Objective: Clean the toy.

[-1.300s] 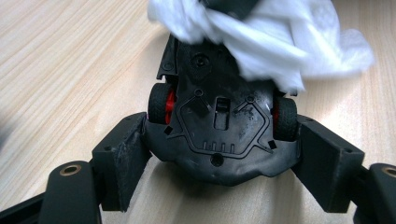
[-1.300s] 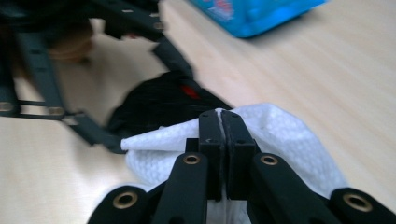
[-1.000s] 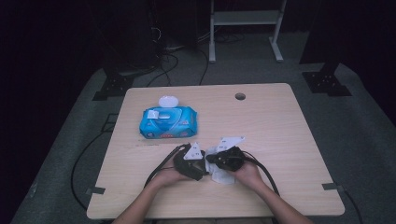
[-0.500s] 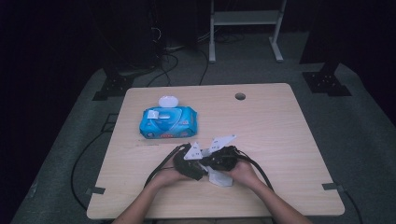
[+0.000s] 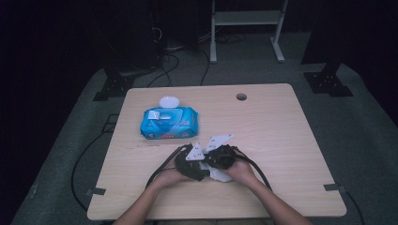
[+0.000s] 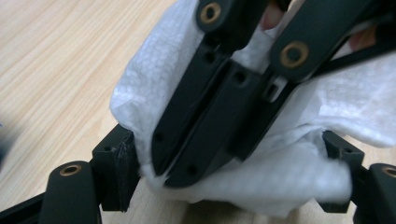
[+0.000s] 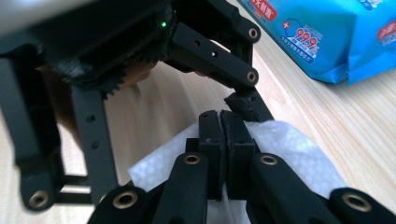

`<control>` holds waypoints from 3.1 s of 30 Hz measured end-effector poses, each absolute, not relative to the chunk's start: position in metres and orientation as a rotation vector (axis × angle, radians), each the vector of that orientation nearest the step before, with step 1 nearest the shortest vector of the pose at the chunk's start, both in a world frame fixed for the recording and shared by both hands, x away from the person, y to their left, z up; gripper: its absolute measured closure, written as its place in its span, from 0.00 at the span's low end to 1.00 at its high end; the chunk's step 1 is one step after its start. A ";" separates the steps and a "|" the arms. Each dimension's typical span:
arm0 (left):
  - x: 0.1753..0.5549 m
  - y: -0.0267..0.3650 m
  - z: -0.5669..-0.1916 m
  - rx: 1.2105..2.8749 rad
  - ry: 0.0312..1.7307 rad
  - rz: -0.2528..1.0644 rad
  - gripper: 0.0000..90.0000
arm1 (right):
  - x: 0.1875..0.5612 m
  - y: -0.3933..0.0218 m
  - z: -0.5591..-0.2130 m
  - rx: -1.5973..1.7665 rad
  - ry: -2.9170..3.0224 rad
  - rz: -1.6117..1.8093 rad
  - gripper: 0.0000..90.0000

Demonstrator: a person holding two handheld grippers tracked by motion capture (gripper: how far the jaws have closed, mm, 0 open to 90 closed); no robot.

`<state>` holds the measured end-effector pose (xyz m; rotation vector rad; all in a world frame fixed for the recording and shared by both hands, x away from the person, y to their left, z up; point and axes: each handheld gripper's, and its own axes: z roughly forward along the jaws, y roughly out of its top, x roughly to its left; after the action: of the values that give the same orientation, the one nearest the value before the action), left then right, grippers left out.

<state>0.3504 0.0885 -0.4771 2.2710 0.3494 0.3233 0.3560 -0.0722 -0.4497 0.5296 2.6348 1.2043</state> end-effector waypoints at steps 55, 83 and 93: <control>0.354 0.096 -0.477 2.271 0.346 0.335 0.26 | 0.352 -0.174 -0.444 0.784 2.506 1.095 0.97; 0.354 0.100 -0.476 2.291 0.340 0.360 0.26 | 0.338 -0.159 -0.450 0.759 2.562 1.220 0.96; 0.354 0.100 -0.475 2.278 0.338 0.365 0.26 | 0.357 -0.180 -0.448 0.916 2.468 1.208 0.96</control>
<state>0.3542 0.0995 -0.4753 2.2775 0.3382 0.3646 0.3565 -0.1800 -0.4478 0.9157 2.4684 1.2085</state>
